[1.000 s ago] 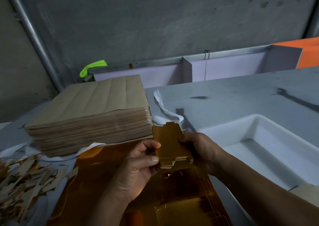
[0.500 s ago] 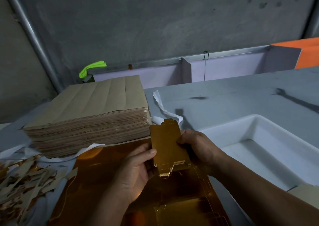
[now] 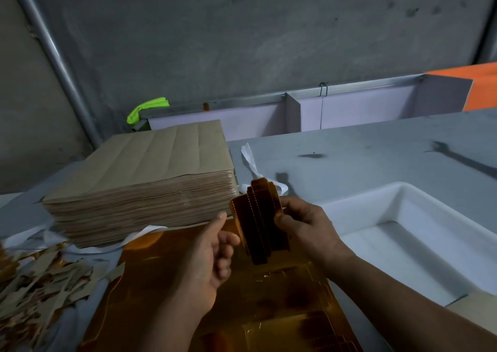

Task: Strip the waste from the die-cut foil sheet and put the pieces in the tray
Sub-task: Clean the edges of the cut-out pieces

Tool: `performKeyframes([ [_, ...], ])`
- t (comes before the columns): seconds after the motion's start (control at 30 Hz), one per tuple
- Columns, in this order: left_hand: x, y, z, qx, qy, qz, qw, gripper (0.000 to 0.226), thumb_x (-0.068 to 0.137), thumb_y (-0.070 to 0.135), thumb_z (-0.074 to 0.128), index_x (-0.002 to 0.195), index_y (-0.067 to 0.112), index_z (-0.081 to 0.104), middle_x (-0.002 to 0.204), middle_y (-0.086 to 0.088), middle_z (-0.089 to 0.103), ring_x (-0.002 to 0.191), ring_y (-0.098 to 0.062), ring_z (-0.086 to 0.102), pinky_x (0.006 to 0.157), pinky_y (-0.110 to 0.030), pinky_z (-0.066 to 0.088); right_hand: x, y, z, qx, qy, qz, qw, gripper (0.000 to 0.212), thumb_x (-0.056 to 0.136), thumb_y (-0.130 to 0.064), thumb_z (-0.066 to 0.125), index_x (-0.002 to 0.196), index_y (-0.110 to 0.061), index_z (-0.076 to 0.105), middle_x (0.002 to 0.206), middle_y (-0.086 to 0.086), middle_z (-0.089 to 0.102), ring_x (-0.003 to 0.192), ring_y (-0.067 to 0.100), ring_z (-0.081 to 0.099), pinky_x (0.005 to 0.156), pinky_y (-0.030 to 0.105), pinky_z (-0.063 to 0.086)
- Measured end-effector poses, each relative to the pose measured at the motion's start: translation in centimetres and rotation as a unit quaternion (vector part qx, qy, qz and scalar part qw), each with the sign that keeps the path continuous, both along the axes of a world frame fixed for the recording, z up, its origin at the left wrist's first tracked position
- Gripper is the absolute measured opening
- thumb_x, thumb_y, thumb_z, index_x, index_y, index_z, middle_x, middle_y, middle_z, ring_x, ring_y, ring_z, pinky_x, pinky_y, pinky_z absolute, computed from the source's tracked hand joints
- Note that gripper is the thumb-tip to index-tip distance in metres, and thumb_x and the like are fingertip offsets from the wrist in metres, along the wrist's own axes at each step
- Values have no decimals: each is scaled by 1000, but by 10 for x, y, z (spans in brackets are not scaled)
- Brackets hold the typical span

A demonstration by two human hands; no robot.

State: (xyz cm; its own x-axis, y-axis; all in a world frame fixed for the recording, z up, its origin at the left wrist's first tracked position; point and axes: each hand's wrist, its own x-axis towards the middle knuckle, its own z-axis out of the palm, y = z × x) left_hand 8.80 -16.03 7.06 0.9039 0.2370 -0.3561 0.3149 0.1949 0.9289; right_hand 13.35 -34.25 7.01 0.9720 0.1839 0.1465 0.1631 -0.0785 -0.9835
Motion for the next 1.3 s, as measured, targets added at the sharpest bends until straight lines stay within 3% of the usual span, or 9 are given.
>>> performKeyframes([
  [0.17, -1, 2, 4, -149, 44, -93, 984, 82, 65, 80, 52, 92, 7, 79, 89, -8, 74, 58, -13, 64, 48, -24, 48, -2, 2, -1, 2, -72, 22, 997, 33, 91, -1, 64, 93, -31, 77, 97, -2, 73, 96, 17, 68, 87, 33, 55],
  [0.33, -2, 4, 9, -259, 44, -79, 962, 62, 75, 48, 73, 108, -4, 72, 101, -20, 72, 72, -25, 71, 53, -30, 58, -1, 2, -7, -84, -162, 42, 982, 46, 88, -3, 66, 93, -49, 73, 100, -26, 66, 104, 3, 60, 95, 28, 49],
  [0.5, -2, -2, 8, -207, 35, -54, 976, 50, 68, 3, 70, 117, -3, 59, 97, -26, 72, 77, -31, 72, 51, -30, 59, 4, 4, -15, -151, -175, 48, 972, 41, 90, -11, 69, 92, -51, 71, 107, -30, 60, 112, 1, 52, 97, 30, 48],
  [0.7, 0, -3, -2, -145, -24, -58, 987, 45, 72, 3, 64, 116, 12, 62, 86, -12, 76, 78, -28, 73, 51, -30, 56, 4, 3, -10, -114, -45, 4, 993, 56, 92, 0, 56, 96, -55, 62, 114, -18, 57, 105, 7, 58, 83, 23, 55],
  [0.8, 1, 3, -7, -146, -49, -82, 985, 47, 70, 5, 64, 115, 17, 65, 92, -10, 76, 84, -28, 71, 51, -31, 55, 7, -1, -2, -10, 95, -17, 995, 32, 97, -6, 52, 118, -29, 62, 111, -1, 67, 94, 16, 68, 79, 30, 57],
  [0.9, 3, 6, -12, -151, -67, -102, 981, 44, 71, 5, 63, 111, 20, 68, 97, -12, 75, 78, -27, 73, 53, -34, 56, 6, -2, 1, 36, 171, 18, 984, 22, 99, -26, 51, 112, -19, 67, 102, 6, 74, 91, 22, 71, 75, 31, 56],
  [1.07, 3, 5, -22, -78, -74, -133, 985, 50, 70, 7, 65, 117, 24, 63, 102, -11, 74, 88, -28, 72, 62, -40, 57, 5, -3, 0, 47, 176, 55, 982, 22, 96, -26, 61, 79, -12, 61, 87, 14, 71, 77, 24, 70, 66, 33, 56],
  [1.2, 3, 3, -27, -38, -77, -137, 987, 51, 69, 11, 68, 117, 27, 61, 100, -6, 75, 92, -27, 72, 70, -41, 58, 8, -3, -3, 17, 146, 35, 989, 12, 93, -14, 65, 84, -6, 65, 91, 16, 73, 83, 30, 72, 81, 43, 61],
  [1.3, 2, 2, -28, -32, -80, -142, 986, 52, 69, 12, 68, 117, 28, 61, 100, -5, 75, 91, -25, 73, 70, -40, 58, 8, -3, -3, 39, 151, 31, 987, 13, 91, -16, 68, 92, -3, 64, 83, 11, 72, 70, 21, 70, 70, 33, 61],
])
